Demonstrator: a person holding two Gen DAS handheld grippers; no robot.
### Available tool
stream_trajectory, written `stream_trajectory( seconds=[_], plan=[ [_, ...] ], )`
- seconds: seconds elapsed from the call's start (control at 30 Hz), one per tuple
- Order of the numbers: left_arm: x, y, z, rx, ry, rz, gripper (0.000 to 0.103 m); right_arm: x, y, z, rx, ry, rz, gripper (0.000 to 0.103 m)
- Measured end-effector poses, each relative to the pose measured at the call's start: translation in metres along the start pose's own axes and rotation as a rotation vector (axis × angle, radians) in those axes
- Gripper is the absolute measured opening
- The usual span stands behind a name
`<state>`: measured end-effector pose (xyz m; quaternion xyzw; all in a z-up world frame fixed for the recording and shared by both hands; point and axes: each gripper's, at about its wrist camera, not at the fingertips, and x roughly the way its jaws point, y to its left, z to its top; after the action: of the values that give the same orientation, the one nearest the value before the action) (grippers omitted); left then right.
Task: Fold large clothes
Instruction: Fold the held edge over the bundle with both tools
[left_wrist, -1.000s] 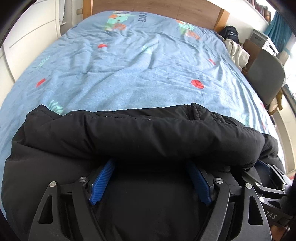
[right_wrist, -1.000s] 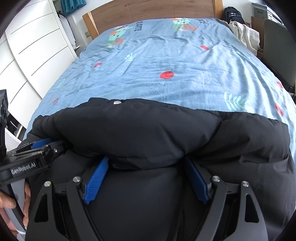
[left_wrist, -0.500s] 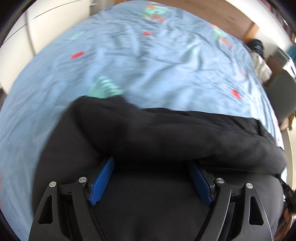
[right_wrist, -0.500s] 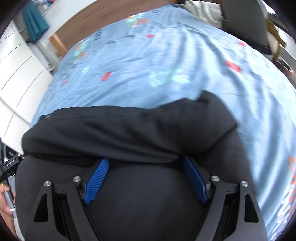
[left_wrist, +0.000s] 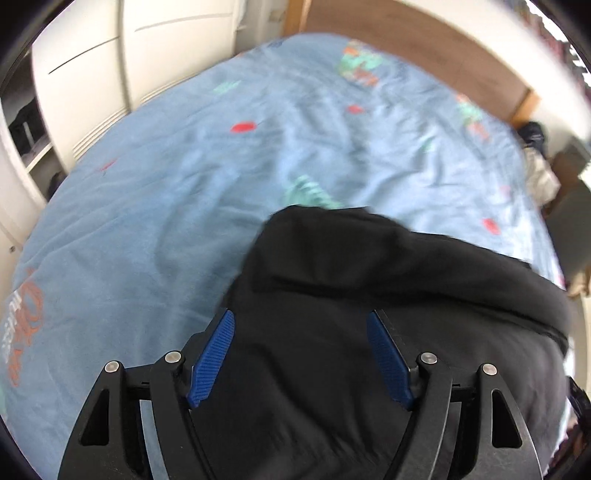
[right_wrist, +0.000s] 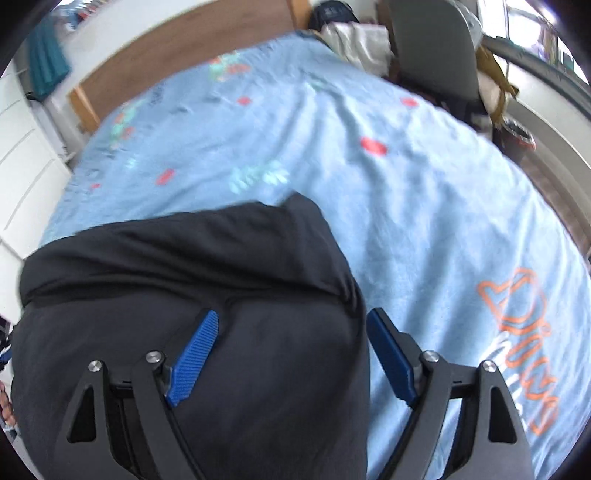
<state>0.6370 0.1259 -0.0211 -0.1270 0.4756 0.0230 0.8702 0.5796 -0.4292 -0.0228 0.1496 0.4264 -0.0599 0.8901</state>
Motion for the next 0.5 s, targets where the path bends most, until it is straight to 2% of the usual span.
stream_trajectory(
  seconds=[0.1,0.2,0.33,0.5],
  plan=[
    [-0.013,-0.014,-0.016,0.024,-0.008,-0.092,0.074,-0.021,0.023,-0.012,-0.046,-0.037,0.075,0.082],
    [-0.007,-0.03,-0.034,0.058,0.019,-0.132,0.074,-0.03,0.049,-0.03,-0.092,-0.049,0.151,0.082],
    [0.005,-0.043,-0.057,0.128,0.001,-0.077,0.075,-0.015,0.067,-0.058,-0.155,-0.013,0.151,0.083],
    [0.001,-0.031,-0.071,0.118,-0.043,-0.065,0.076,-0.007,0.049,-0.07,-0.107,-0.02,0.133,0.086]
  ],
)
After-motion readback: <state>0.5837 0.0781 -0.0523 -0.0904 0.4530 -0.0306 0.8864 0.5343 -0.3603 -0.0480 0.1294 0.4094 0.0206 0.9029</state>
